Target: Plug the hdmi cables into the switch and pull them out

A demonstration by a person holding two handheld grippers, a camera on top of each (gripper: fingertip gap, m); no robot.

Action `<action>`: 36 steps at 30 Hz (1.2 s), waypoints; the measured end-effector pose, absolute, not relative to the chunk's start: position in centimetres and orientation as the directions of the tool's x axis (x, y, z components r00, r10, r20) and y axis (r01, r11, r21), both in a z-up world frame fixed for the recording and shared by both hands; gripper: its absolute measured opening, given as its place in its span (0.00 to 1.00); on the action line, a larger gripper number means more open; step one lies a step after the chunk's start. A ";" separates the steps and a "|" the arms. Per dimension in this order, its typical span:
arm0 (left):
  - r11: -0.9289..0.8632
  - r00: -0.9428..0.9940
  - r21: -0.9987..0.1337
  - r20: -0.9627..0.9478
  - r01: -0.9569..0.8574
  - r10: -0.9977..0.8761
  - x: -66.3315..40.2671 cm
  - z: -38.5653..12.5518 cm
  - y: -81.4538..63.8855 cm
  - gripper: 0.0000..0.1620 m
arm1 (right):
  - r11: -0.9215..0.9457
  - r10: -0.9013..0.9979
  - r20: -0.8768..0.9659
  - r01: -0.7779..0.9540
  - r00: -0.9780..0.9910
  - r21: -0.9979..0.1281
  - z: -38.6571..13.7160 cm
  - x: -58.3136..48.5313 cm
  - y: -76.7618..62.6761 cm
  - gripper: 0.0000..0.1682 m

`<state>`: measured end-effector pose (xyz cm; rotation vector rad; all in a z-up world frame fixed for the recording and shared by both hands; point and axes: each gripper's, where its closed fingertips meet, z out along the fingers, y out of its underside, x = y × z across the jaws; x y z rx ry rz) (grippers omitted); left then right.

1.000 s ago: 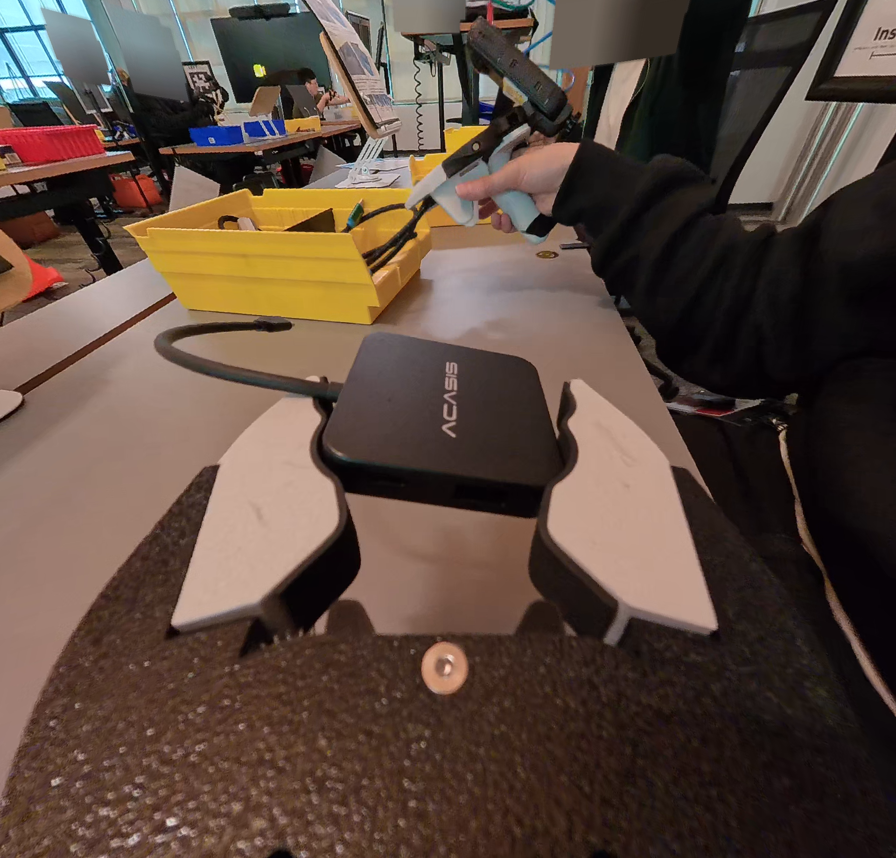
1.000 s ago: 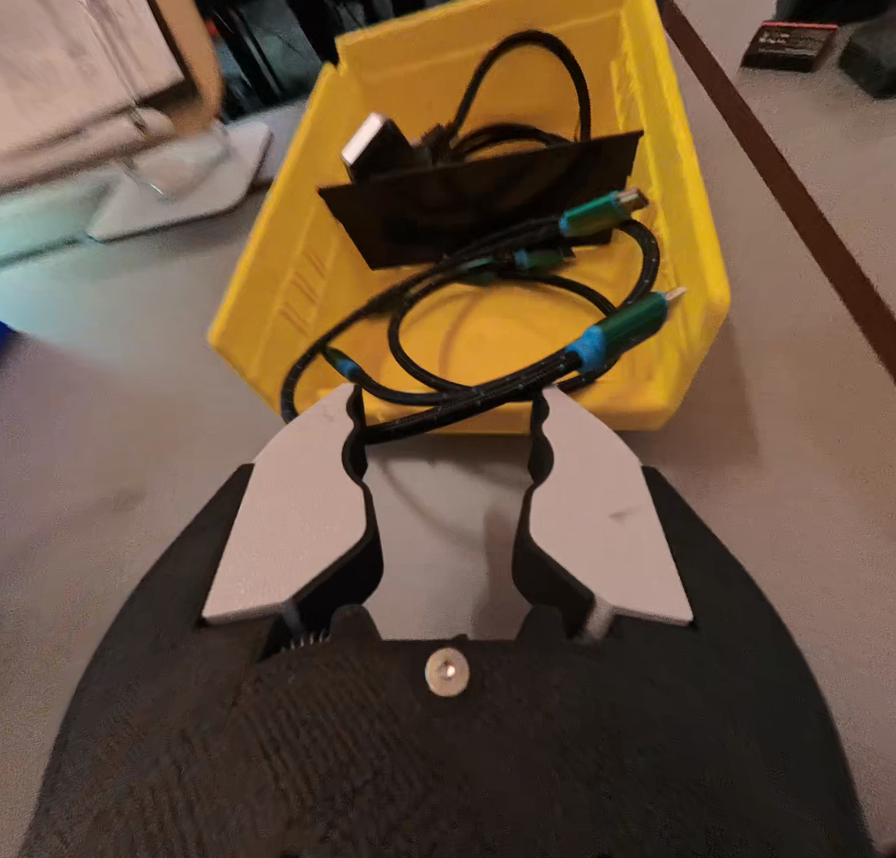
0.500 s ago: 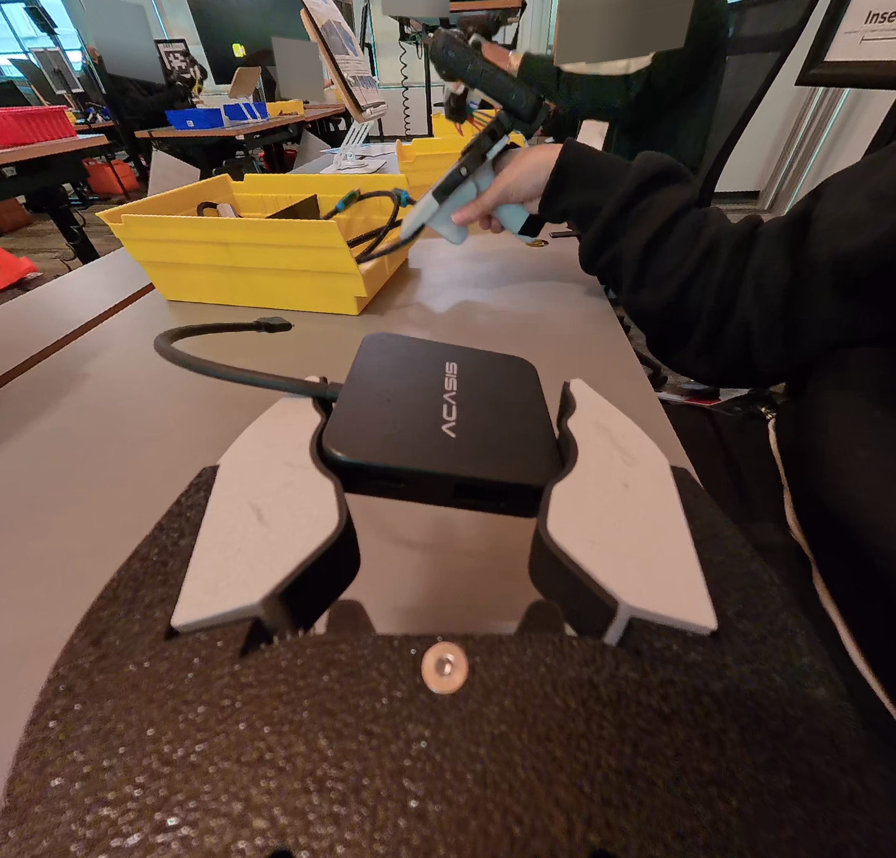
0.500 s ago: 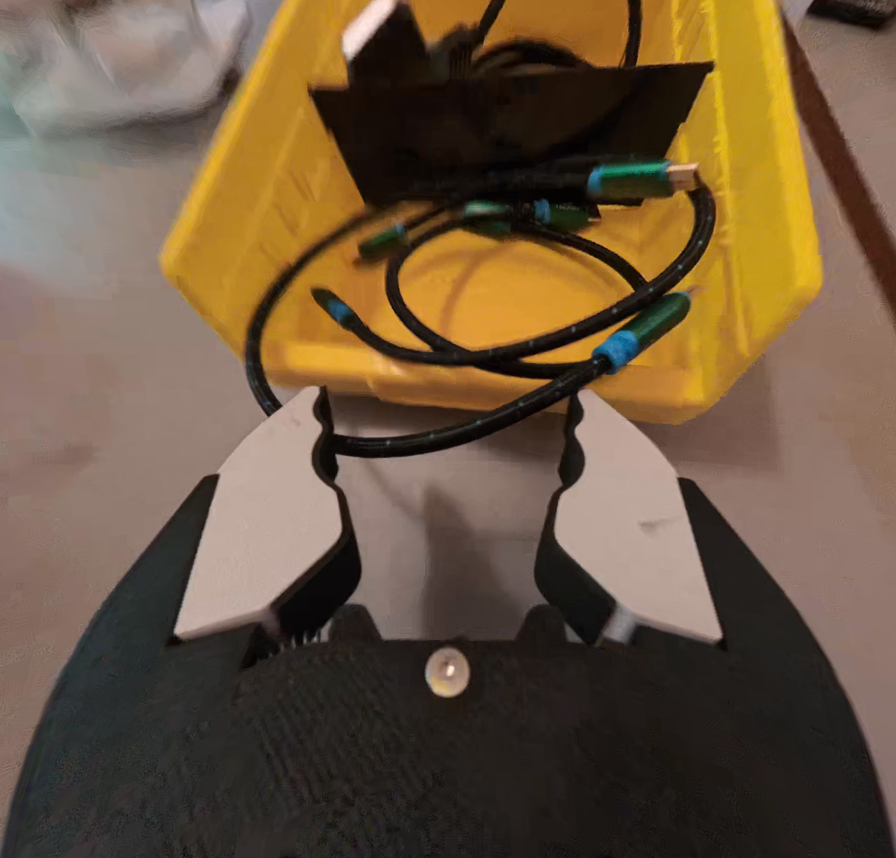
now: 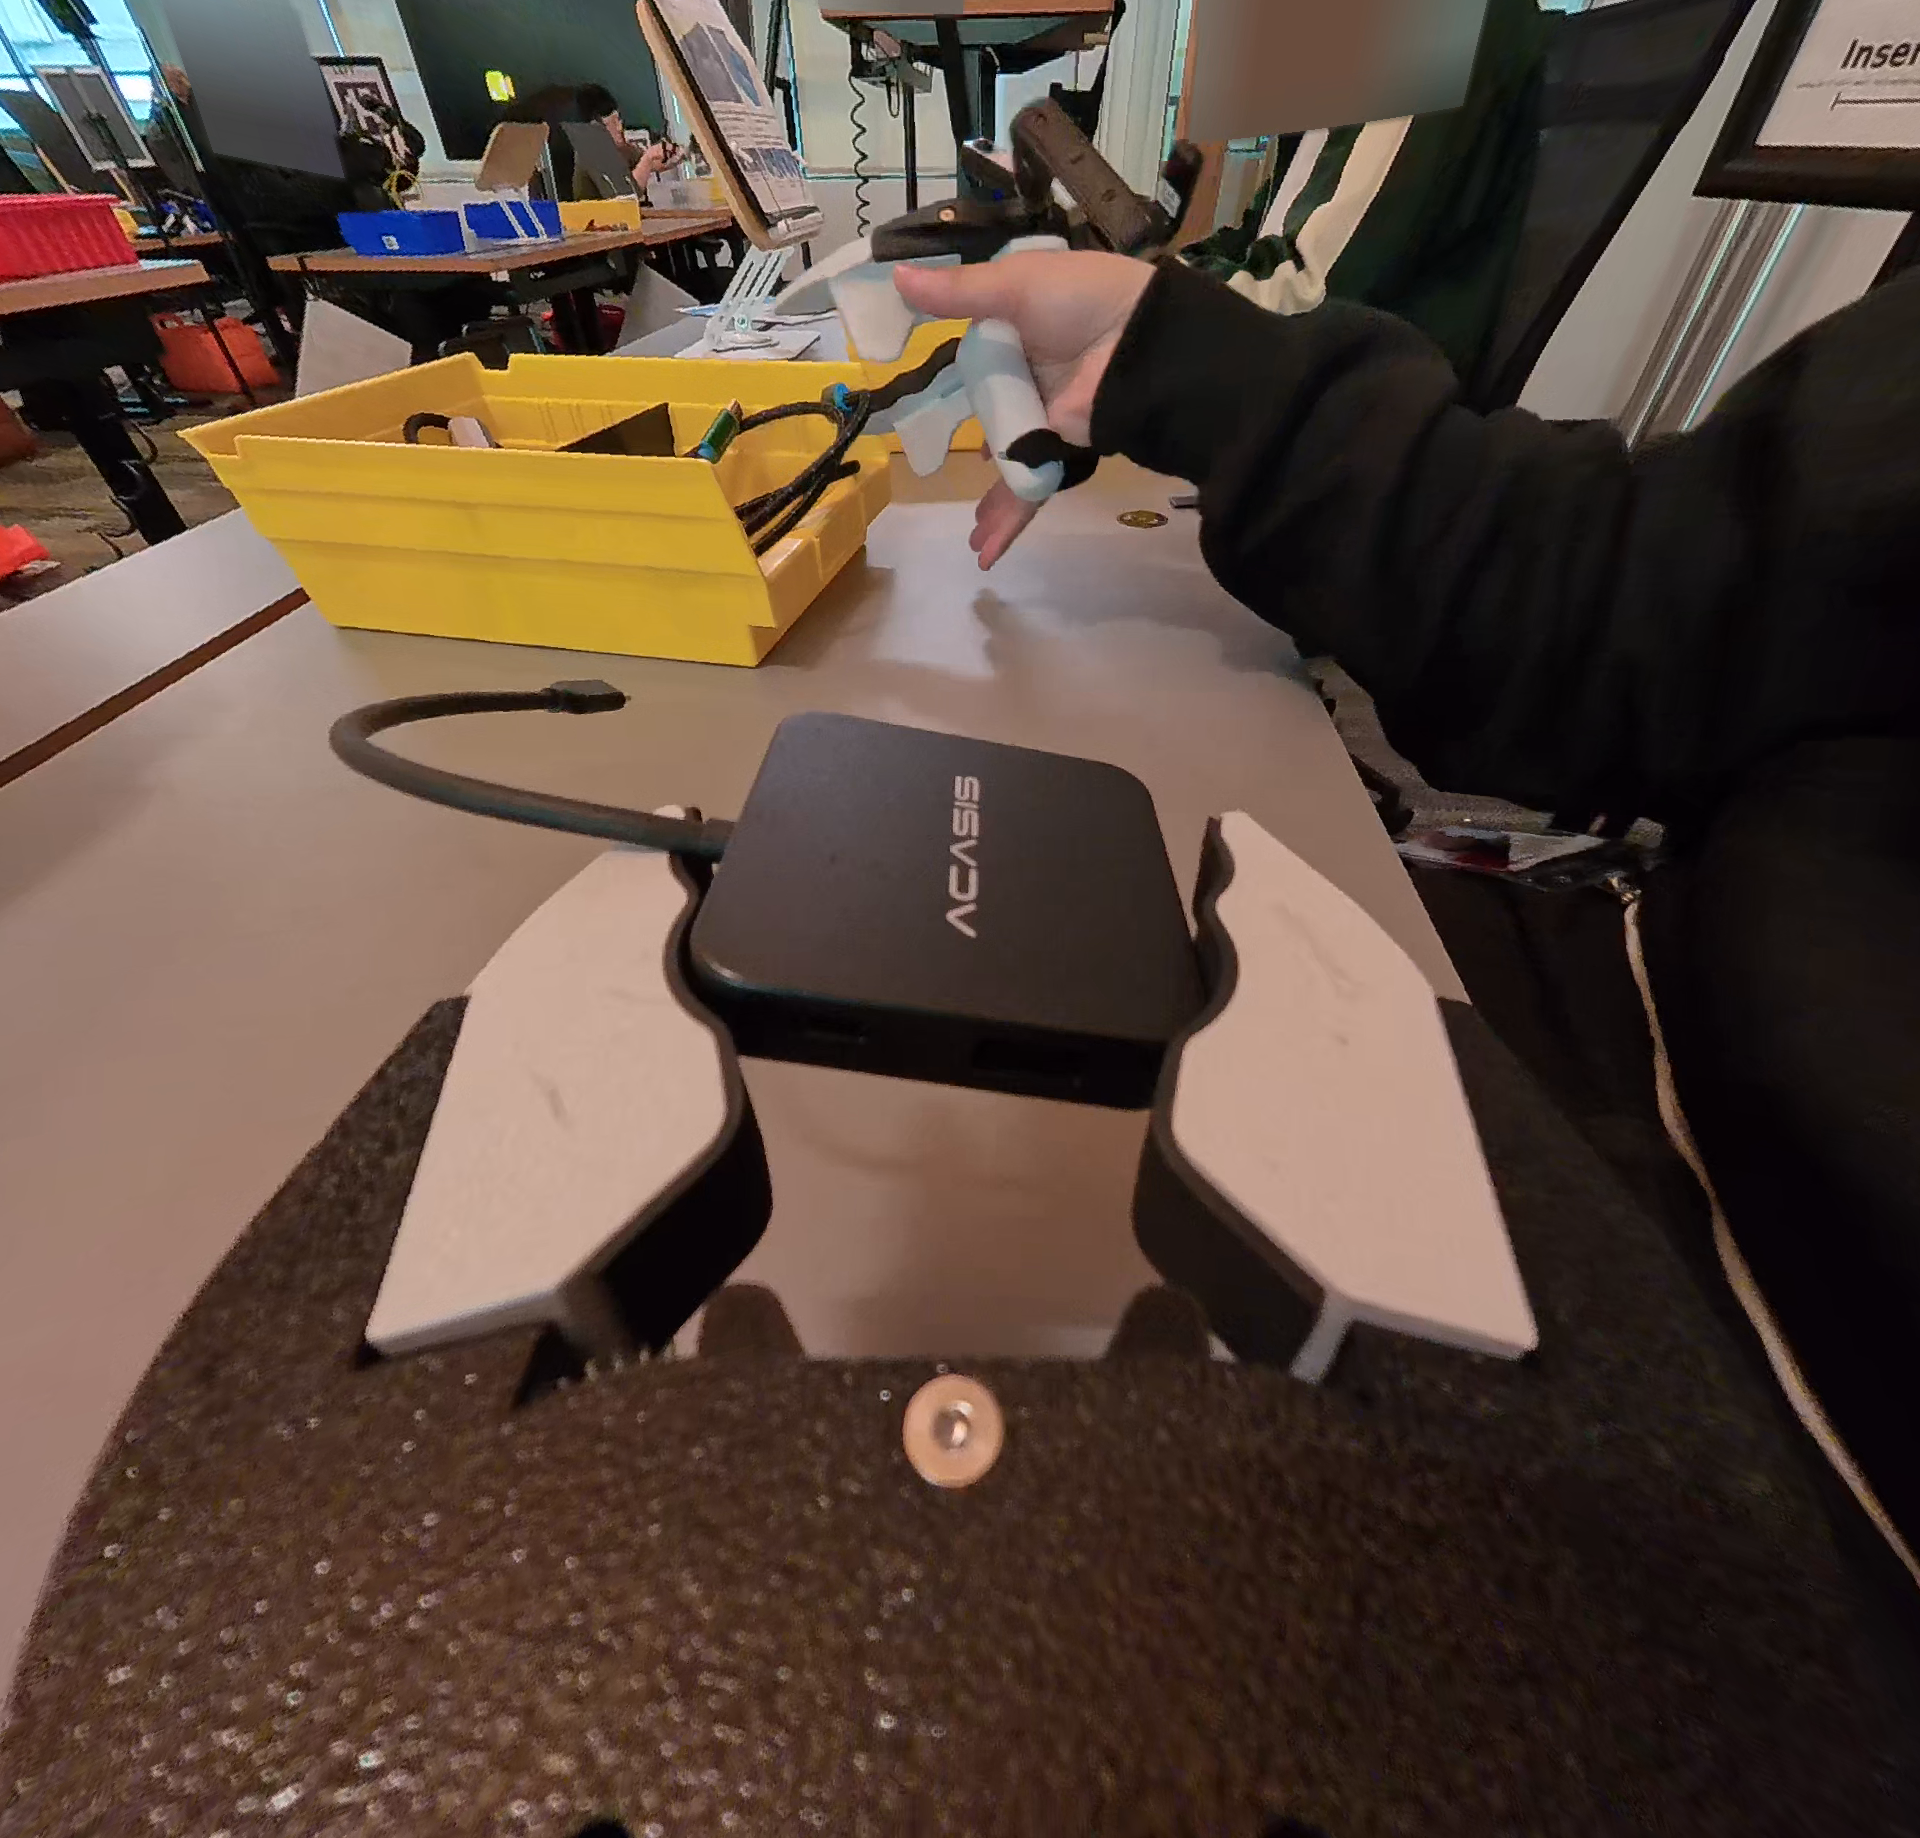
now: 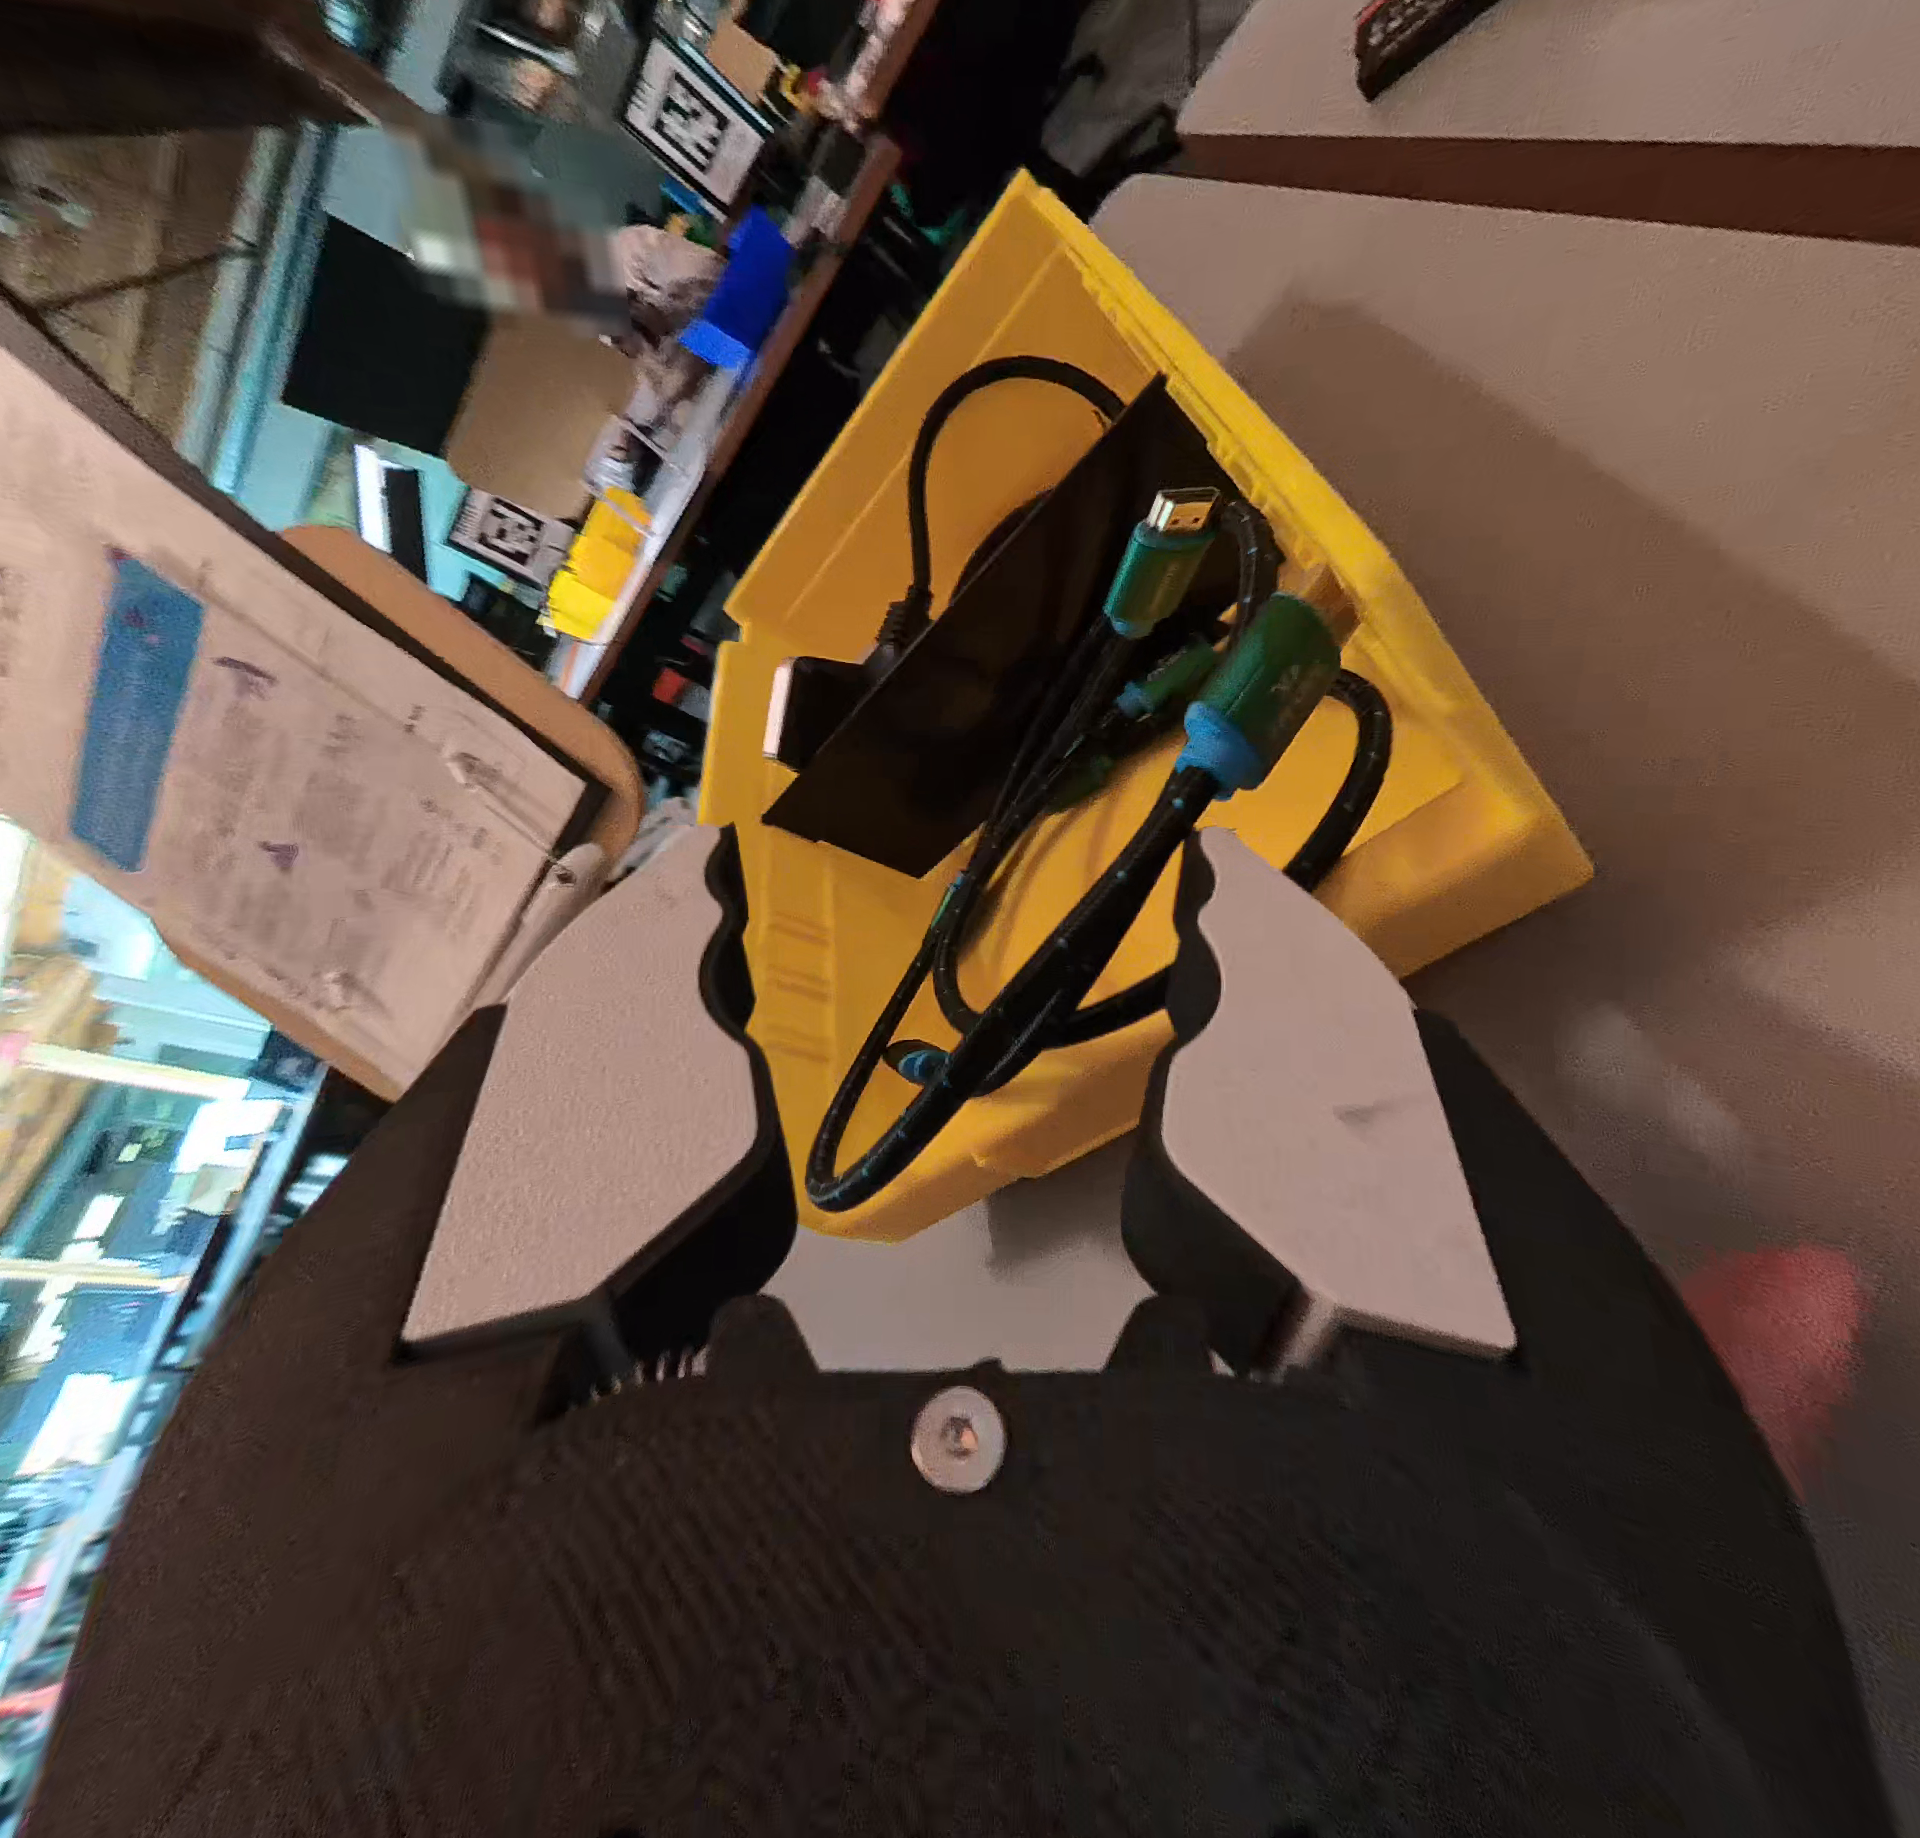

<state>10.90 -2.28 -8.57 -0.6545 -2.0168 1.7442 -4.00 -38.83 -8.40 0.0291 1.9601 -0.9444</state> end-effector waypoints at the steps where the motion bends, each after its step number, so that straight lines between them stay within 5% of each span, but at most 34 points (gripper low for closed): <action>1: 0.113 -0.811 -0.990 -0.006 0.089 0.585 10.8 -8.5 -2.3 0.54 | 0.704 -0.338 -0.724 0.348 -0.602 -0.619 -8.4 -3.8 -39.0 0.47; 4: 0.105 -0.805 -0.992 0.001 0.076 0.594 10.4 -8.3 -2.2 0.54 | 0.694 -0.307 -0.585 0.245 -0.751 -0.677 -10.2 -4.6 -39.8 0.34; 7: 0.098 -0.798 -0.994 0.016 0.054 0.603 10.2 -8.2 -2.0 0.54 | 0.754 -0.190 -0.660 0.323 -0.727 -0.572 -11.0 -5.2 -39.9 0.40; 15: 0.106 -0.773 -0.993 0.025 0.055 0.633 9.6 -8.9 -2.0 0.54 | 0.725 -0.096 -0.686 0.422 -0.721 -0.544 -8.4 -6.5 -40.4 0.43; 19: 0.069 -0.764 -0.997 0.011 0.044 0.645 9.3 -8.0 -1.7 0.54 | 0.482 -0.279 -0.500 0.330 -0.820 -0.811 -3.7 -7.1 -38.3 0.62; 22: 0.044 -0.763 -0.998 0.003 0.034 0.646 9.4 -7.3 -1.5 0.54 | 0.467 -0.676 -0.515 0.233 -0.528 -0.853 0.3 -0.1 -30.9 0.59; 24: 0.026 -0.777 -0.999 -0.020 0.046 0.629 9.7 -7.2 -1.6 0.54 | 0.554 -0.816 -0.553 0.050 -0.167 -0.831 0.7 4.7 -22.6 0.56; 27: -0.047 -0.808 -0.991 -0.129 0.124 0.575 10.2 -6.7 -1.8 0.54 | 0.618 -0.680 -0.689 -0.310 0.250 -0.722 -1.3 8.1 -10.0 0.46; 32: -0.117 -0.778 -0.965 -0.260 0.236 0.572 8.9 -6.4 -1.6 0.54 | 0.452 -0.596 -0.729 -0.610 0.335 -0.651 -7.6 10.2 0.5 0.61; 34: -0.138 -0.755 -0.942 -0.328 0.305 0.568 8.1 -6.6 -1.6 0.54 | 0.459 -0.480 -0.759 -0.612 0.439 -0.644 -6.5 10.3 2.9 0.48; 36: -0.149 -0.721 -0.910 -0.398 0.386 0.567 7.3 -7.2 -1.6 0.54 | 0.492 -0.448 -0.755 -0.573 0.479 -0.655 -6.0 10.6 3.0 0.20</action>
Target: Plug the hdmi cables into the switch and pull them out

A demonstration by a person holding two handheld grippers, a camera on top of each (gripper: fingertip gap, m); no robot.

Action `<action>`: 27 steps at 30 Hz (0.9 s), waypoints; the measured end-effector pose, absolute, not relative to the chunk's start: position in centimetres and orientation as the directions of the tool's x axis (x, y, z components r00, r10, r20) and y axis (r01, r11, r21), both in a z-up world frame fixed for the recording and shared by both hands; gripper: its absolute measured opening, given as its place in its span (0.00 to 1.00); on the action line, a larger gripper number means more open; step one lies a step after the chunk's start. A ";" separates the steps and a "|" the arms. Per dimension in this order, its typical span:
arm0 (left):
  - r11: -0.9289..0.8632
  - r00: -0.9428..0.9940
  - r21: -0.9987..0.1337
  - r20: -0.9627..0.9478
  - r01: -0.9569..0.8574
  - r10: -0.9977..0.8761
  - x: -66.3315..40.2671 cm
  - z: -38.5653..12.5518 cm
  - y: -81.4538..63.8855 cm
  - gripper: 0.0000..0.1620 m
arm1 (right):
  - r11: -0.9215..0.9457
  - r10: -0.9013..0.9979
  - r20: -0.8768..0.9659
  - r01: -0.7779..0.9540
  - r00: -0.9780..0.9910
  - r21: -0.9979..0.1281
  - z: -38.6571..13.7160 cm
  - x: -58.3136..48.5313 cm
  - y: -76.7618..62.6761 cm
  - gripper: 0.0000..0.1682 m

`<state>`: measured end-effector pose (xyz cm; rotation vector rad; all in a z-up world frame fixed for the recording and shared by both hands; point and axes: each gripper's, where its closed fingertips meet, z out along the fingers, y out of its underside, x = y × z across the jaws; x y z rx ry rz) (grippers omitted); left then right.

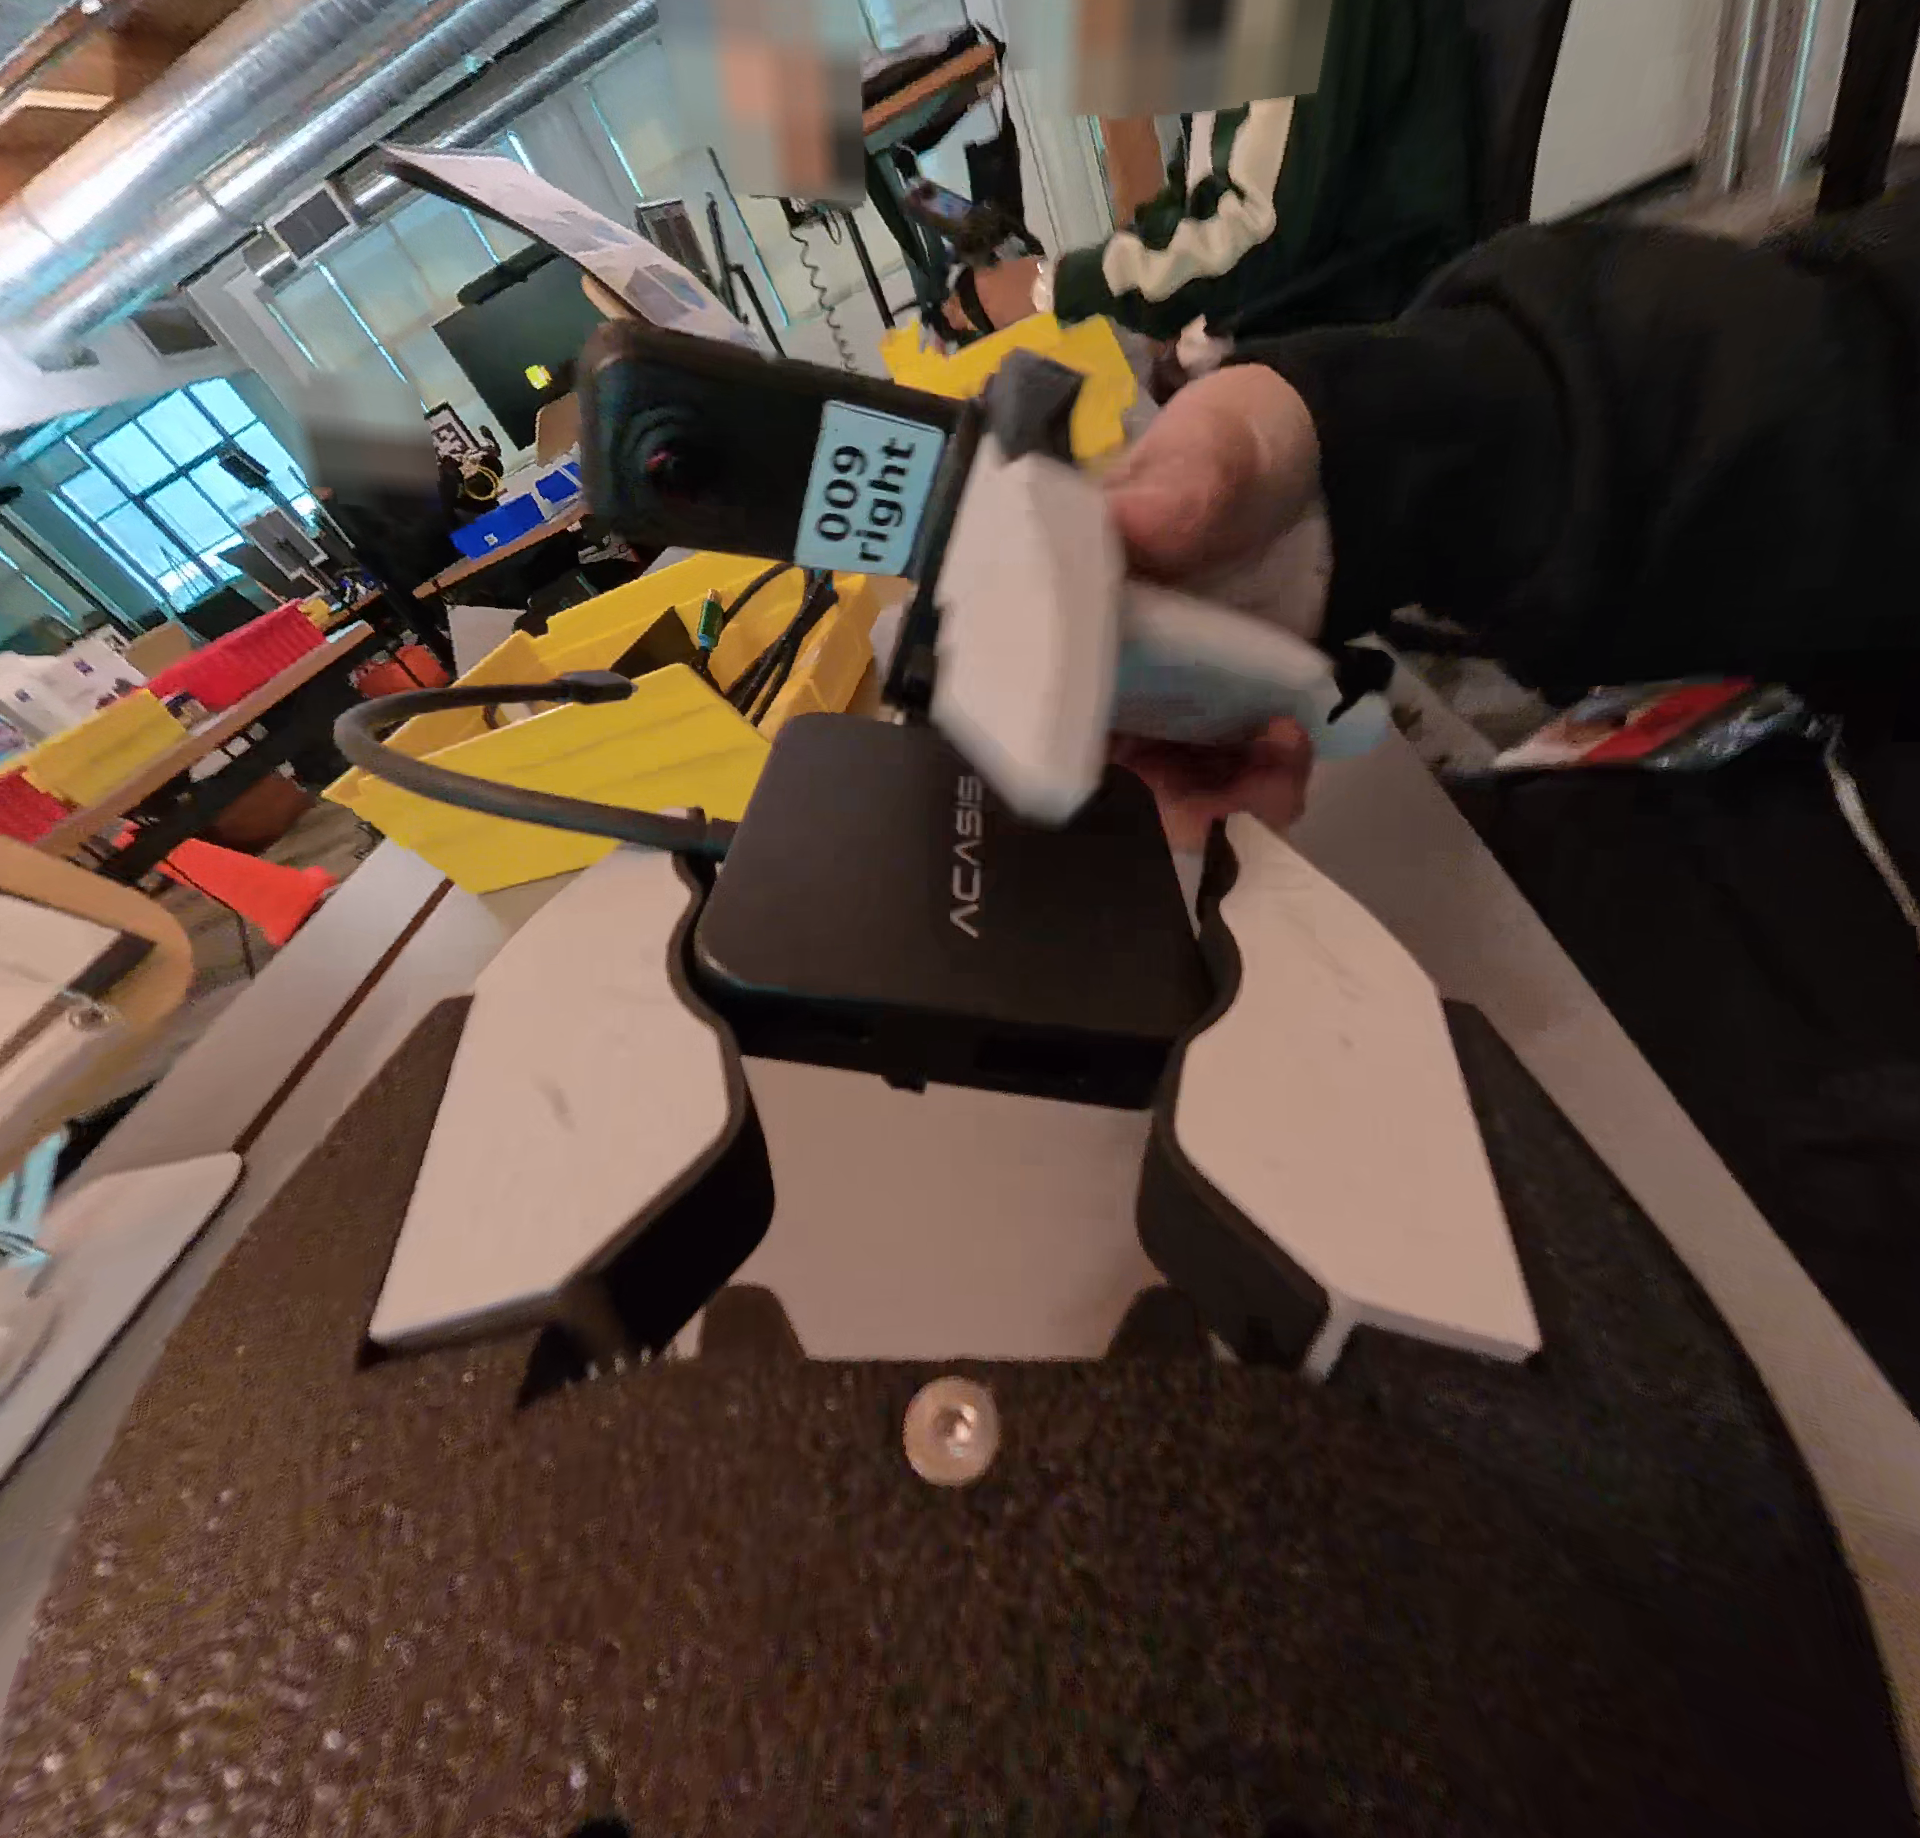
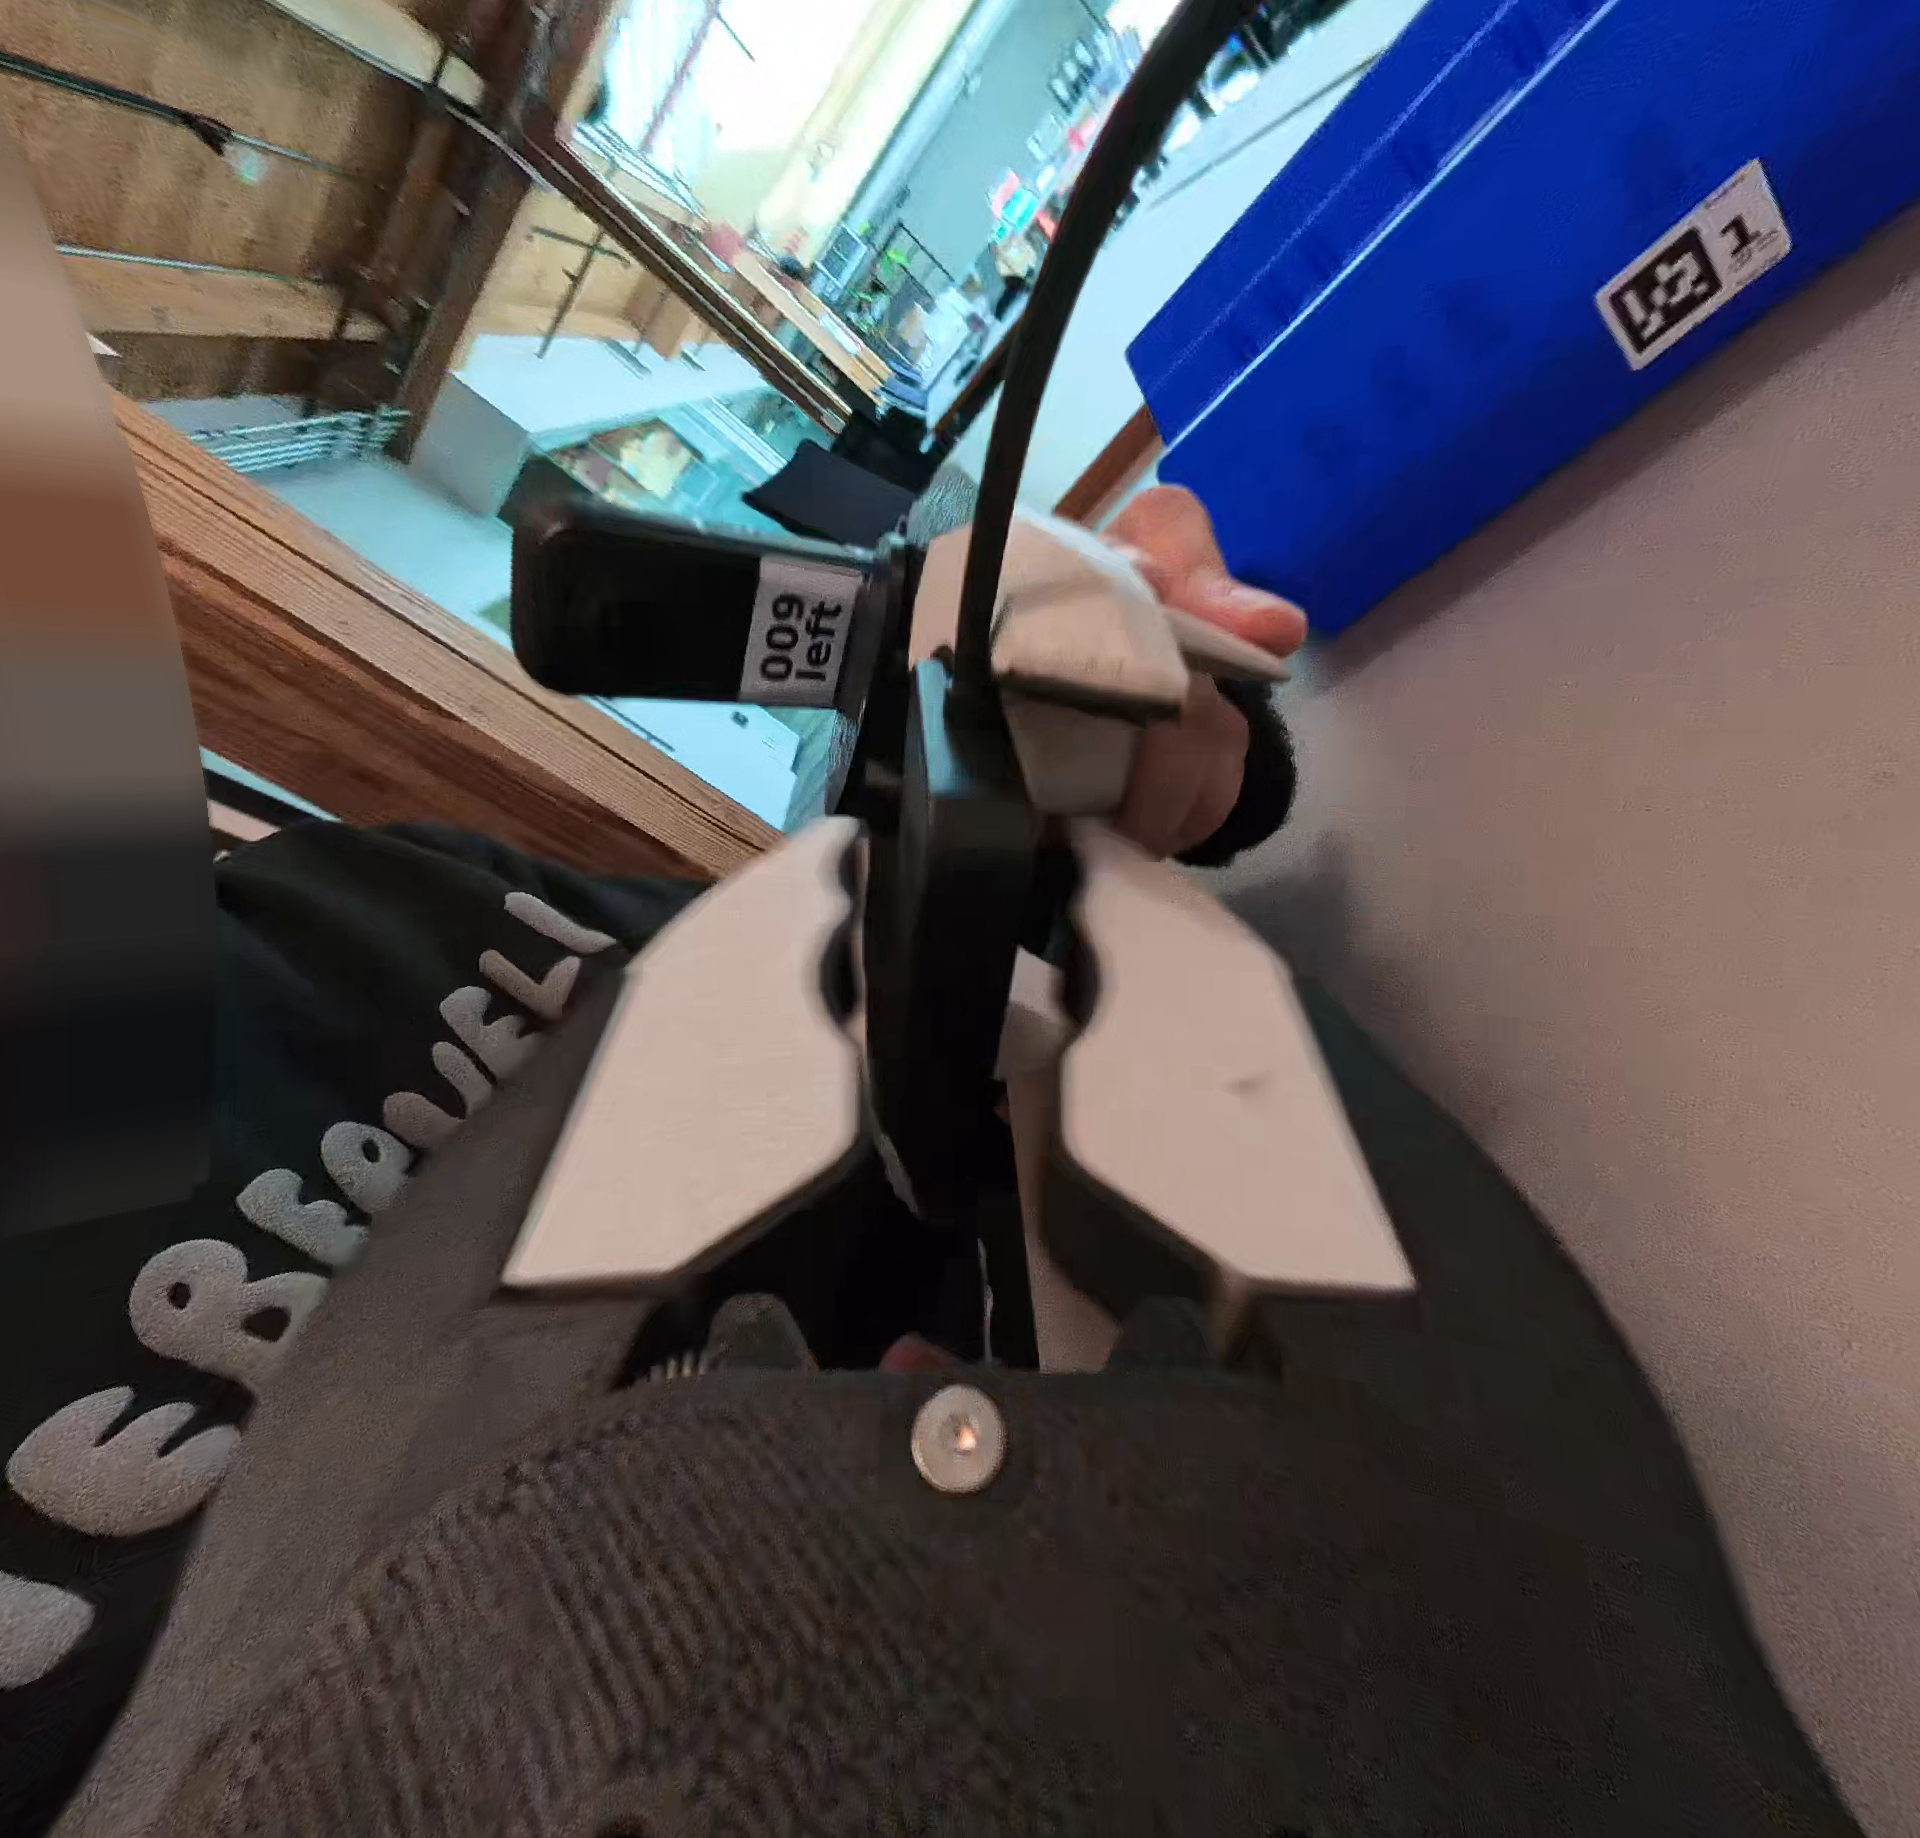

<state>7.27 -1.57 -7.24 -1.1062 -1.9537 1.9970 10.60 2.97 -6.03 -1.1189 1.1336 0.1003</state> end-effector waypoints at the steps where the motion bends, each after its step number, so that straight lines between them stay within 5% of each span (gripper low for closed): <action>1: -0.136 -0.709 -0.895 -0.422 0.425 0.565 7.0 -7.7 -1.7 0.54 | 0.487 -0.432 -0.748 -0.568 0.504 -0.664 -6.1 10.3 2.9 0.10; 7: 0.181 -0.772 -0.806 -0.435 0.563 0.464 8.2 -12.3 -4.6 0.52 | 0.389 -0.672 -0.644 -0.565 0.366 -0.728 -9.9 9.3 -1.5 0.08; 15: 0.374 -0.954 -0.883 -0.220 0.283 0.203 13.1 -13.1 -6.0 0.45 | 0.215 -0.973 -0.223 -0.528 -0.050 -0.822 -8.4 7.7 -15.9 0.09; 24: 0.443 -0.996 -0.893 -0.051 0.080 0.076 16.2 -14.5 -5.7 0.41 | -0.004 -0.886 0.339 -0.726 -0.316 -0.687 -3.2 5.2 -32.5 0.08; 27: 0.446 -0.998 -0.894 -0.010 0.038 0.066 16.8 -14.8 -5.6 0.40 | -0.074 -0.772 0.558 -0.830 -0.303 -0.553 -1.8 4.5 -38.4 0.08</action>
